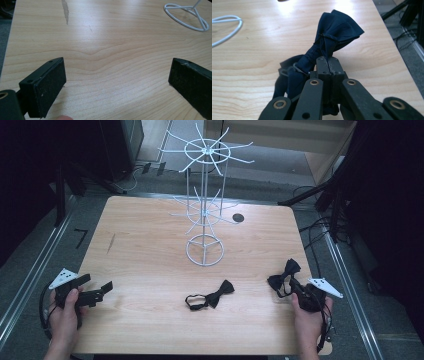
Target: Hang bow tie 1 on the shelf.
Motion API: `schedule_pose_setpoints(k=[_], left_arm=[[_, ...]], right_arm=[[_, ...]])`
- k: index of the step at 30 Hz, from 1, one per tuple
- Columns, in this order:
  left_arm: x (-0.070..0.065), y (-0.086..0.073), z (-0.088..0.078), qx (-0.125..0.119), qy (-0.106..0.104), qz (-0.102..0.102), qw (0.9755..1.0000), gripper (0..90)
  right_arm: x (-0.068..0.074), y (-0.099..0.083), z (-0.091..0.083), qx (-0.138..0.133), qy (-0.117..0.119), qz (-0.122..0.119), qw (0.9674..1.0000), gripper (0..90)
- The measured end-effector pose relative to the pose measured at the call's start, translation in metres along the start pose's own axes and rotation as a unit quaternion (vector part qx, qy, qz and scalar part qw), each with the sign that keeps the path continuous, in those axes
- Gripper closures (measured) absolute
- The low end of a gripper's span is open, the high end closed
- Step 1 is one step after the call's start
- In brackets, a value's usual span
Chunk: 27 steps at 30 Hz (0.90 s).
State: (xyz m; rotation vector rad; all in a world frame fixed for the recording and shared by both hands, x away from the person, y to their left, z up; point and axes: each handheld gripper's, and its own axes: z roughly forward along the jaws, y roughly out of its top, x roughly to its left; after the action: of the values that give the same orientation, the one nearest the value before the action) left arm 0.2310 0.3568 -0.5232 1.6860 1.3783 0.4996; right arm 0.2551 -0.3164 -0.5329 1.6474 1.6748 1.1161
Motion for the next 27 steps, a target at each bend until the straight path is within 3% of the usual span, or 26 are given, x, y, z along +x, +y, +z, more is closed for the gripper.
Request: schedule_pose_setpoints(k=[13,27], left_arm=[[0.0,0.0,0.0,-0.001,0.0,0.0,1.0,1.6],[0.0,0.0,0.0,-0.005,0.0,-0.003,1.0,1.7]], right_arm=[[0.017,0.009,-0.012,-0.037,0.012,-0.031,0.9988,90.0],[0.048,0.021,-0.022,-0.067,0.041,-0.062,0.995,90.0]])
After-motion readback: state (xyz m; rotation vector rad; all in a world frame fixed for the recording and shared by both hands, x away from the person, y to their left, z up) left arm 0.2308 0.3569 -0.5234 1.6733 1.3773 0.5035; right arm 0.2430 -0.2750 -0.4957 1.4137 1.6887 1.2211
